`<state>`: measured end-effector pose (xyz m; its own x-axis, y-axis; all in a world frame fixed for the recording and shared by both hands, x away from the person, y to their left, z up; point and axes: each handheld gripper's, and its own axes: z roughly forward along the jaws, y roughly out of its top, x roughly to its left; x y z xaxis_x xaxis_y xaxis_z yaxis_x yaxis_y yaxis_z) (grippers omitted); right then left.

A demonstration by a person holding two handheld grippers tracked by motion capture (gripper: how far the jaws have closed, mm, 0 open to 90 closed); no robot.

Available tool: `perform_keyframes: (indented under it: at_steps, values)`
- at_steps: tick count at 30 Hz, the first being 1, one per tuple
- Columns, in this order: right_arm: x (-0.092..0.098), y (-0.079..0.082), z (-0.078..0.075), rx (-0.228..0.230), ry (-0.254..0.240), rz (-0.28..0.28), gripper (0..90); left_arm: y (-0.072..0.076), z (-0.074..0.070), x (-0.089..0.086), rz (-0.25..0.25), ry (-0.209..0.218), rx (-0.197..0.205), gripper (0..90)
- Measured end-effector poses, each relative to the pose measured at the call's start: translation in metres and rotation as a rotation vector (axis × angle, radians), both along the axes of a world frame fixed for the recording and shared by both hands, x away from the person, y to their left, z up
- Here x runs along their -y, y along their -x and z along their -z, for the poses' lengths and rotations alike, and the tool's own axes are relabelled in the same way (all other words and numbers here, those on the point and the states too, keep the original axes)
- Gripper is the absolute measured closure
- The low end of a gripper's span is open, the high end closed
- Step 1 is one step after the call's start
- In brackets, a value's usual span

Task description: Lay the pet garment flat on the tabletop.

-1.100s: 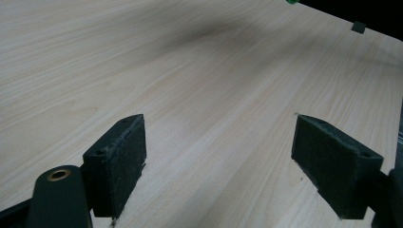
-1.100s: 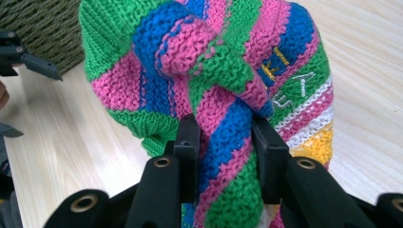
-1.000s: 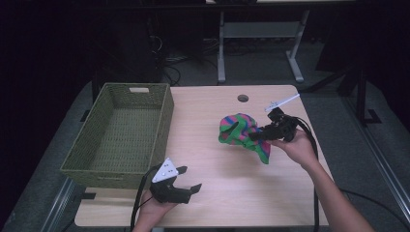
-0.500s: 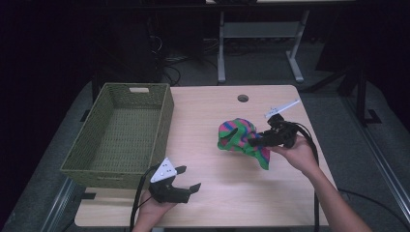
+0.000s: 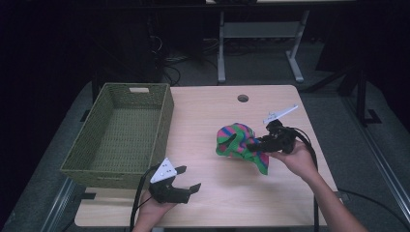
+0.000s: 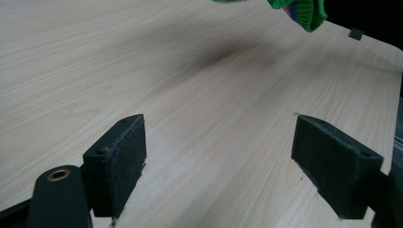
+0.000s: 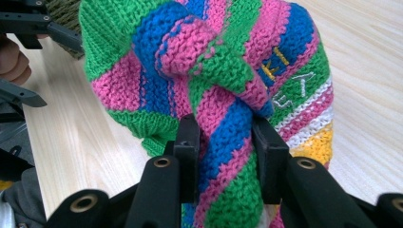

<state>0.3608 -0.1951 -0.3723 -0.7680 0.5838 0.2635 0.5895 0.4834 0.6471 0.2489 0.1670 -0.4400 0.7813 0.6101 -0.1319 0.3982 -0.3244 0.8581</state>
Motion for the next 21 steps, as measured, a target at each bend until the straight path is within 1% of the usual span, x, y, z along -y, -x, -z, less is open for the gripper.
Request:
perform_keyframes:
  at_steps: [8, 10, 15, 21]
  values:
    - [-0.004, 0.006, 0.005, -0.003, 0.000, -0.013, 67.9, 0.000, 0.000, 0.000, -0.001, 0.002, 0.002, 18.6]
    - [-0.005, 0.007, 0.006, -0.002, 0.008, -0.020, 67.9, 0.000, 0.000, 0.000, -0.001, 0.001, 0.001, 18.6]
    - [-0.009, 0.011, 0.007, 0.000, 0.009, -0.031, 67.9, 0.000, 0.000, 0.000, 0.000, 0.004, 0.002, 18.6]
    - [-0.012, 0.013, 0.011, -0.007, 0.010, -0.034, 67.9, 0.000, 0.000, -0.001, 0.000, 0.002, 0.005, 18.6]
